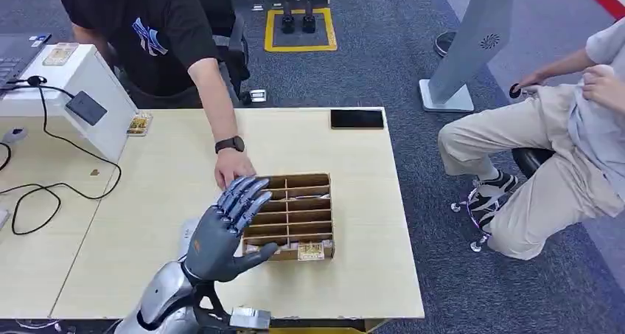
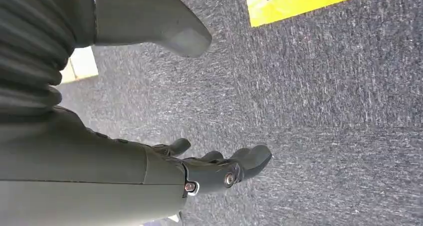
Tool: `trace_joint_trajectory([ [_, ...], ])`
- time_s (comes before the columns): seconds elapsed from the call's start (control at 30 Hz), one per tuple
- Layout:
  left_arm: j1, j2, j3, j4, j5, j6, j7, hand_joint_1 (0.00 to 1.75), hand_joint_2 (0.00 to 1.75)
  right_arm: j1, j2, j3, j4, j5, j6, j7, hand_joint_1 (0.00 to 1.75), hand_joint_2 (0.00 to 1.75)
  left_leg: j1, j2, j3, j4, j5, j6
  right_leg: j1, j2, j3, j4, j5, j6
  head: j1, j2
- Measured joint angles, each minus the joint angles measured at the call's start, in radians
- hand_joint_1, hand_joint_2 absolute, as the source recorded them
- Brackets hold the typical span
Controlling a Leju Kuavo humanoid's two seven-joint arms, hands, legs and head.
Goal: Pass the card to the sensor for recognition and then transmit it.
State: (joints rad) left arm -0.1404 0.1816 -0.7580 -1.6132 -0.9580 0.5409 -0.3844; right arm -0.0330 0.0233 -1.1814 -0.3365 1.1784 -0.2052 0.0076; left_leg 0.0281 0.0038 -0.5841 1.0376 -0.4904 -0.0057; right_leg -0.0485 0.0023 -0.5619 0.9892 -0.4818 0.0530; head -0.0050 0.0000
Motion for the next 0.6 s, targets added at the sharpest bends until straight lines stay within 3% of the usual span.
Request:
trace_joint_trajectory([
  [0.3, -0.076, -0.001, -0.106, 0.110, -0.080, -0.024, 0.105, 0.00, 1.75, -0.007, -0.006, -0.007, 0.014, 0.016, -0.005, -0.001, 0.00, 1.75, 0.000, 0.000, 0.000, 0.000, 0.000, 0.000, 0.000, 0.000, 0.000, 0.000, 0.000, 0.000, 0.000, 0.000],
  [0.5, -0.095, -0.001, -0.144, 0.148, -0.105, -0.044, 0.136, 0.00, 1.75, -0.010, -0.007, -0.010, 0.019, 0.029, -0.005, -0.006, 0.00, 1.75, 0.000, 0.000, 0.000, 0.000, 0.000, 0.000, 0.000, 0.000, 0.000, 0.000, 0.000, 0.000, 0.000, 0.000],
  [0.6, -0.109, -0.001, -0.162, 0.166, -0.162, -0.068, 0.180, 0.00, 1.75, -0.012, -0.007, -0.010, 0.022, 0.031, -0.005, -0.006, 0.00, 1.75, 0.000, 0.000, 0.000, 0.000, 0.000, 0.000, 0.000, 0.000, 0.000, 0.000, 0.000, 0.000, 0.000, 0.000],
])
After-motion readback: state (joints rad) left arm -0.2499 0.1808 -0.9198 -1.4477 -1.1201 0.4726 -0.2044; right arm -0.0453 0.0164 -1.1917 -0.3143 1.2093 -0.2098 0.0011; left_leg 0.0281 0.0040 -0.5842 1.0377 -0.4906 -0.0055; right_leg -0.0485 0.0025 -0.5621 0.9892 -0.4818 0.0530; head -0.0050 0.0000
